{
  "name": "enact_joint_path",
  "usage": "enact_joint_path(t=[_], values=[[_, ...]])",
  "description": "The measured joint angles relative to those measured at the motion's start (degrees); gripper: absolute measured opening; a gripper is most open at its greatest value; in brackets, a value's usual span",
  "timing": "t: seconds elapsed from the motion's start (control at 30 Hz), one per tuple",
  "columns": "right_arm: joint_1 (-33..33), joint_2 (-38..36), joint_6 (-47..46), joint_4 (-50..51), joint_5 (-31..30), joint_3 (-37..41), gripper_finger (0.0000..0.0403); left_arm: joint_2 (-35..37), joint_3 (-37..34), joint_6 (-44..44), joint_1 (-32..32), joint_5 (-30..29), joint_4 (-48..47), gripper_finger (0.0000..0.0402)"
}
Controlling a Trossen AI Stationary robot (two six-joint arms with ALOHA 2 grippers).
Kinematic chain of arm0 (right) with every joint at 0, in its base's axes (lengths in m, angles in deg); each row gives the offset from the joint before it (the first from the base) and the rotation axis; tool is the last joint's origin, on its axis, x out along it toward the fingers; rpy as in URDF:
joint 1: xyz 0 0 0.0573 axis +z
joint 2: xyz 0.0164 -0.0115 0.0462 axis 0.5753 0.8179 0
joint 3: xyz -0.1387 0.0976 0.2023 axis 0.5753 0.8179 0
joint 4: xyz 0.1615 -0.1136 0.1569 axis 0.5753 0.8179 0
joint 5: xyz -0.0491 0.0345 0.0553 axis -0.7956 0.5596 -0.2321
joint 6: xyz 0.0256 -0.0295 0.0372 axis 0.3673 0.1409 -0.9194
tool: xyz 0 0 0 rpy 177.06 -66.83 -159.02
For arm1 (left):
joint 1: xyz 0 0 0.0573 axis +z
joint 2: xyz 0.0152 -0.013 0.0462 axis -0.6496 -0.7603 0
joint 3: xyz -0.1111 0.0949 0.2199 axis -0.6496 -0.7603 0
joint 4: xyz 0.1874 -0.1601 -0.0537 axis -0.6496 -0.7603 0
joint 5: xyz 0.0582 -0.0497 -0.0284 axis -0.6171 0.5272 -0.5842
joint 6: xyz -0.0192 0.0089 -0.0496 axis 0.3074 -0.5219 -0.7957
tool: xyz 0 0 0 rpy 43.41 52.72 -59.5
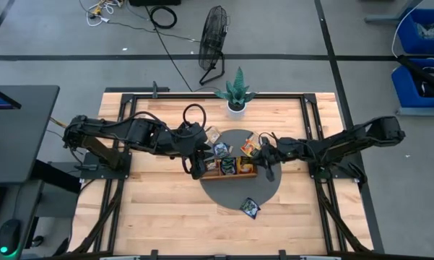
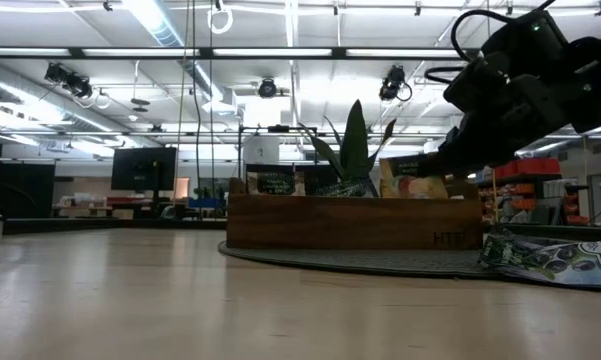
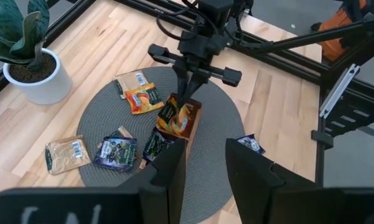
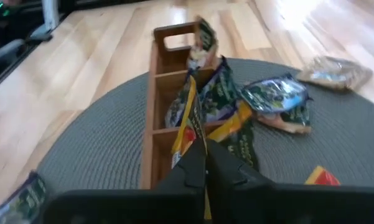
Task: Pick & Place Tea
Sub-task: Put the yellow tea bag into the right section of the wooden organizer, then put the black tea bag into the middle section of the wooden organizer
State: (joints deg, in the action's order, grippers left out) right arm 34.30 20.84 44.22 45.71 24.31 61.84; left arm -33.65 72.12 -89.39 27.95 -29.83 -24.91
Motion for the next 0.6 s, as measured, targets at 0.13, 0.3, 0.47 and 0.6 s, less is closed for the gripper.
enact_joint_path(t=[0.13, 0.3, 0.47, 0.6], values=[[0.0, 0.0, -1.0, 0.4, -0.1, 0.0, 0.0027, 0.0, 0.0, -0.2, 0.0, 0.0, 0.0, 0.0117], [0.0, -0.5, -1.0, 0.5, -0.2, 0.0, 0.0063, 0.0, 0.0, -0.2, 0.0, 0.0, 0.0, 0.0117], [0.0, -1.5, -1.3, 1.1, -0.2, -0.5, 0.0116, 0.0, 0.0, -0.2, 0.0, 0.0, -0.2, 0.0117], [0.1, -4.1, -1.3, 3.5, -0.2, -3.2, 0.0157, 0.0, 0.0, -0.1, 0.0, 0.0, -0.9, 0.0117]])
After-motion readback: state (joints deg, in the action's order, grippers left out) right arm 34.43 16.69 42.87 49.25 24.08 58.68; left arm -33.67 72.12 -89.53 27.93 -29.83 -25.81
